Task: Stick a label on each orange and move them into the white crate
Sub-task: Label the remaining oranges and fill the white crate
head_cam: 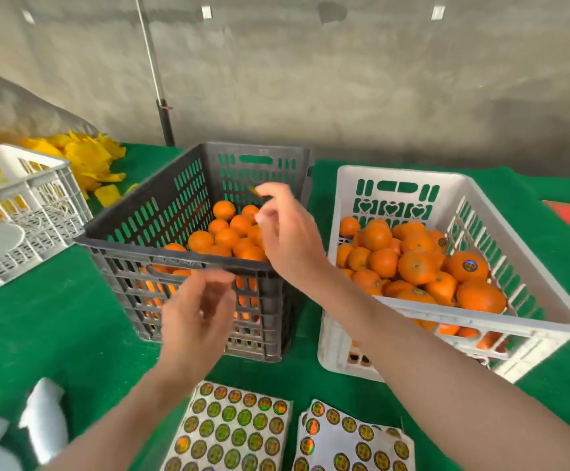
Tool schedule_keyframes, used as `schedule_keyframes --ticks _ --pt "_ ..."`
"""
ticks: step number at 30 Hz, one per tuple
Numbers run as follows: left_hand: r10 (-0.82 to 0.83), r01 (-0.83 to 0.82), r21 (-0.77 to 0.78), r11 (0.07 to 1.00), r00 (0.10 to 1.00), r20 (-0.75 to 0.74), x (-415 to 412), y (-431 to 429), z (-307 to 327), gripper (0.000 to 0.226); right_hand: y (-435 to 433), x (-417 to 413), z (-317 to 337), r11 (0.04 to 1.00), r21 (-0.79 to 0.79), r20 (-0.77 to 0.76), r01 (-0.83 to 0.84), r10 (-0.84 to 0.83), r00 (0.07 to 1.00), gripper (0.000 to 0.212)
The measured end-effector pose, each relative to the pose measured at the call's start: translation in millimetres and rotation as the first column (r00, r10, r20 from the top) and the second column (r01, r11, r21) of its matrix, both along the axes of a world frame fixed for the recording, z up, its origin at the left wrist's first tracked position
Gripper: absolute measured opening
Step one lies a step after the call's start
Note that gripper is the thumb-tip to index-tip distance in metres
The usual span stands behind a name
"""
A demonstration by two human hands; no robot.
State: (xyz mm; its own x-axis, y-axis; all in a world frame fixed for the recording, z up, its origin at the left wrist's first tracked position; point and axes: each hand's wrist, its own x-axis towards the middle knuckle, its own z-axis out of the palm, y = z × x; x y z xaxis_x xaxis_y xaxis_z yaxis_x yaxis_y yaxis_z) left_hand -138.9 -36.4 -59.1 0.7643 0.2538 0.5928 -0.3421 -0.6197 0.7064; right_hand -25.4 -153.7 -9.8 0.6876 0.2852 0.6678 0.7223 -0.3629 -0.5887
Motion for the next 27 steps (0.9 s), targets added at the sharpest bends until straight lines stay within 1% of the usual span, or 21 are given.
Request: schedule_keyframes --ticks 2,4,6,7,8,9,10,11,12,13,14,15,16,17,19,20,21,22,24,26,27 --pt "0.074 -0.074 -0.006 0.997 0.996 0.054 21.2 26.3 22.0 0.023 23.7 25.3 0.2 0.987 -0.16 -0.005 0.023 -0.024 1.0 0.038" --pt "0.116 -0.117 0.038 0.992 0.993 0.019 52.6 53.1 38.0 0.019 37.4 41.6 -8.6 0.953 -0.301 -0.044 0.031 -0.046 0.998 0.043" --pt "0.143 -0.118 0.188 0.975 0.981 -0.13 91.3 78.8 48.8 0.017 42.9 49.4 -19.5 0.908 -0.419 -0.095 0.016 -0.062 0.994 0.045" --pt "0.155 -0.081 0.288 0.954 0.957 -0.245 112.7 89.0 51.6 0.017 43.7 51.7 -23.5 0.889 -0.457 -0.106 0.014 -0.07 0.992 0.046" --pt "0.171 0.0 0.41 0.912 0.91 -0.378 133.6 97.3 52.4 0.018 43.6 53.7 -26.2 0.881 -0.473 -0.116 0.013 -0.076 0.99 0.047" --pt "0.191 0.132 0.526 0.84 0.836 -0.515 152.2 103.0 50.6 0.025 43.0 55.3 -27.2 0.879 -0.477 -0.129 0.009 -0.081 0.988 0.047" --pt "0.23 0.279 0.6 0.75 0.74 -0.633 169.2 106.0 47.7 0.036 42.4 56.7 -27.7 0.877 -0.481 -0.14 0.006 -0.084 0.987 0.048" --pt "0.28 0.395 0.62 0.678 0.641 -0.715 183.6 108.6 42.2 0.048 42.0 57.4 -28.1 0.872 -0.49 -0.146 0.005 -0.088 0.985 0.049" --pt "0.321 0.479 0.593 0.647 0.534 -0.782 195.4 109.5 36.3 0.058 41.6 57.8 -28.5 0.867 -0.498 -0.151 0.004 -0.091 0.984 0.05" --pt "0.344 0.527 0.529 0.666 0.412 -0.844 203.2 110.5 29.7 0.062 41.2 57.8 -28.6 0.865 -0.502 -0.161 0.0 -0.093 0.983 0.051" --pt "0.342 0.539 0.464 0.703 0.316 -0.885 207.3 109.1 24.7 0.06 40.8 57.6 -28.7 0.866 -0.499 -0.173 -0.006 -0.093 0.981 0.051" --pt "0.333 0.548 0.425 0.721 0.265 -0.905 209.0 107.2 18.3 0.057 40.0 57.3 -28.7 0.87 -0.493 -0.183 -0.013 -0.089 0.979 0.051" --pt "0.311 0.565 0.401 0.721 0.253 -0.916 210.3 104.6 13.2 0.055 39.1 56.8 -28.6 0.874 -0.486 -0.187 -0.02 -0.082 0.979 0.052" --pt "0.313 0.601 0.415 0.683 0.272 -0.91 214.2 103.0 8.6 0.056 38.5 56.7 -28.4 0.878 -0.478 -0.19 -0.027 -0.073 0.979 0.053" --pt "0.291 0.631 0.38 0.676 0.245 -0.925 218.4 103.1 6.4 0.06 38.6 56.0 -26.9 0.887 -0.46 -0.194 -0.036 -0.061 0.979 0.055" --pt "0.269 0.636 0.349 0.688 0.223 -0.937 220.2 104.8 6.9 0.061 38.8 55.7 -26.2 0.893 -0.449 -0.187 -0.031 -0.061 0.98 0.055" --pt "0.239 0.644 0.328 0.691 0.225 -0.945 221.5 108.9 8.1 0.062 39.1 55.7 -25.7 0.901 -0.433 -0.169 -0.013 -0.067 0.983 0.054" --pt "0.197 0.649 0.321 0.689 0.258 -0.946 220.7 113.5 12.1 0.065 38.9 55.3 -25.5 0.913 -0.407 -0.138 0.018 -0.08 0.987 0.052" --pt "0.067 0.632 0.312 0.709 0.381 -0.922 211.0 121.7 24.9 0.073 36.8 54.3 -26.0 0.942 -0.325 -0.067 0.09 -0.118 0.991 0.046" --pt "-0.11 0.576 0.242 0.781 0.509 -0.854 195.2 127.7 37.1 0.075 33.9 52.7 -27.1 0.97 -0.197 -0.06 0.145 -0.159 0.985 0.04" --pt "-0.205 0.534 0.159 0.83 0.558 -0.804 186.3 127.9 43.2 0.075 32.6 51.2 -27.3 0.978 -0.126 -0.083 0.165 -0.177 0.981 0.038"
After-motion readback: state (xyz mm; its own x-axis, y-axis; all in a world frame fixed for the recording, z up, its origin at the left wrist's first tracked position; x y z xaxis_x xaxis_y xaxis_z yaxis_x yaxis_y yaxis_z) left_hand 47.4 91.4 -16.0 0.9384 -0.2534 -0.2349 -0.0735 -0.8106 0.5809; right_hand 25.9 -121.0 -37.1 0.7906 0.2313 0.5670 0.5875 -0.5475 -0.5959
